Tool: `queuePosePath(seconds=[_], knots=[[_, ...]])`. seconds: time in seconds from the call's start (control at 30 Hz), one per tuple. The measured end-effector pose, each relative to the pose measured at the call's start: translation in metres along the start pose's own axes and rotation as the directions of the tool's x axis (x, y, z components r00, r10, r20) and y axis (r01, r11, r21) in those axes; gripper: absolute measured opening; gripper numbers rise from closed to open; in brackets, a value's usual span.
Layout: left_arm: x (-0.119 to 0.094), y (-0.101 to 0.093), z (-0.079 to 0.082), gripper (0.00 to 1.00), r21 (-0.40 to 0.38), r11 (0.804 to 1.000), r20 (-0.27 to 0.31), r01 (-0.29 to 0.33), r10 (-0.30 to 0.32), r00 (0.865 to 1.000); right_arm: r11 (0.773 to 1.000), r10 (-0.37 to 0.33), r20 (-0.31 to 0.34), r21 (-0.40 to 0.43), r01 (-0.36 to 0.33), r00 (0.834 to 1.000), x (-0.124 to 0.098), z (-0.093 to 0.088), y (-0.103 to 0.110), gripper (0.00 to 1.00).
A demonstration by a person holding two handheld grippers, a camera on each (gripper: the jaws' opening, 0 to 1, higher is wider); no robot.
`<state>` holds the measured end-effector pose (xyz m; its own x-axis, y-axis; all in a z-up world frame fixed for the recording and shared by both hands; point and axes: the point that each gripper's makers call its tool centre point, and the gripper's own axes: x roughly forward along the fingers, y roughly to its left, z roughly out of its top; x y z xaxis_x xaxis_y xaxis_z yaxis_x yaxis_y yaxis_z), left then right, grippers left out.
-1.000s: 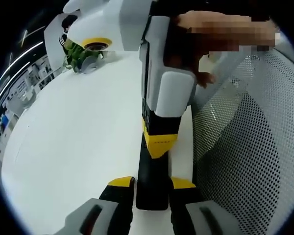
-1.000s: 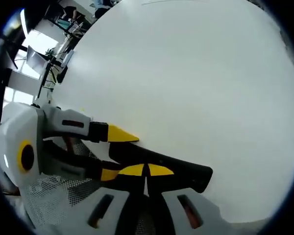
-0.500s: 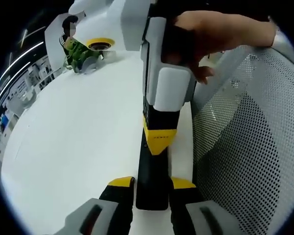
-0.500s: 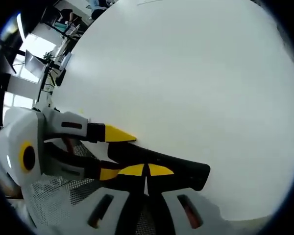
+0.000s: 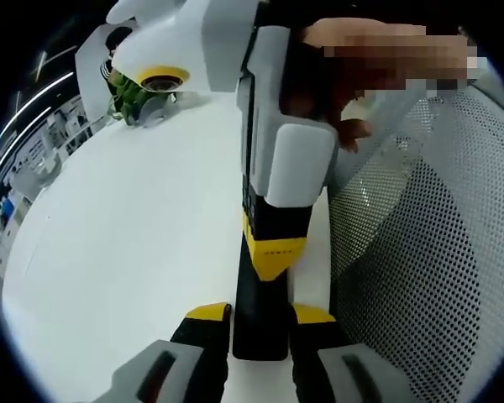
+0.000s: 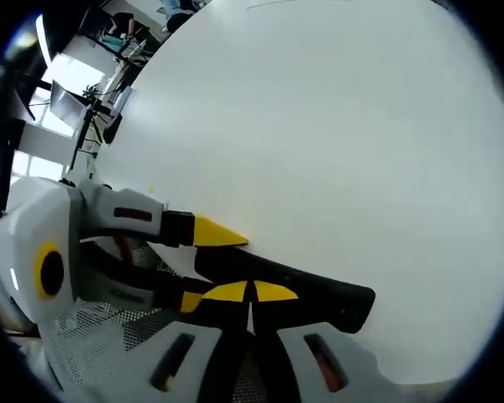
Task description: Press the specified remote control buttons in sequence, fully releasing each button before pressing the next.
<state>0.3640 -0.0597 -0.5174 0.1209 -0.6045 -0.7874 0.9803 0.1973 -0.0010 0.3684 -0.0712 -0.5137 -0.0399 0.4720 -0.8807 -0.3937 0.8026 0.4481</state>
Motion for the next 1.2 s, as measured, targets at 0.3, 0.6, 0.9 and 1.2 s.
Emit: queuePosePath(seconds=[0.3, 0.6, 0.9, 1.2], knots=[[0.0003, -0.0002, 0.0002, 0.27, 0.004, 1.0, -0.001, 0.003, -0.003, 1.0, 1.0, -0.002, 0.009, -0.011, 0.002, 1.0, 0.0005, 0.0013, 0.0018, 0.0], [0.0003, -0.0005, 0.0004, 0.27, 0.002, 1.0, -0.003, 0.005, -0.005, 1.0, 1.0, -0.007, 0.025, -0.011, 0.007, 1.0, 0.0015, 0.0019, 0.0, 0.0], [0.0016, -0.0005, 0.0021, 0.26, 0.002, 1.0, 0.007, 0.003, -0.003, 1.0, 0.998, -0.032, 0.037, -0.048, 0.033, 0.999, 0.002, 0.0031, 0.0013, 0.0], [0.0016, -0.0006, 0.0022, 0.26, -0.001, 1.0, 0.007, 0.0, 0.0, 1.0, 1.0, -0.002, 0.024, -0.016, 0.003, 1.0, 0.0011, 0.0033, 0.0015, 0.0]])
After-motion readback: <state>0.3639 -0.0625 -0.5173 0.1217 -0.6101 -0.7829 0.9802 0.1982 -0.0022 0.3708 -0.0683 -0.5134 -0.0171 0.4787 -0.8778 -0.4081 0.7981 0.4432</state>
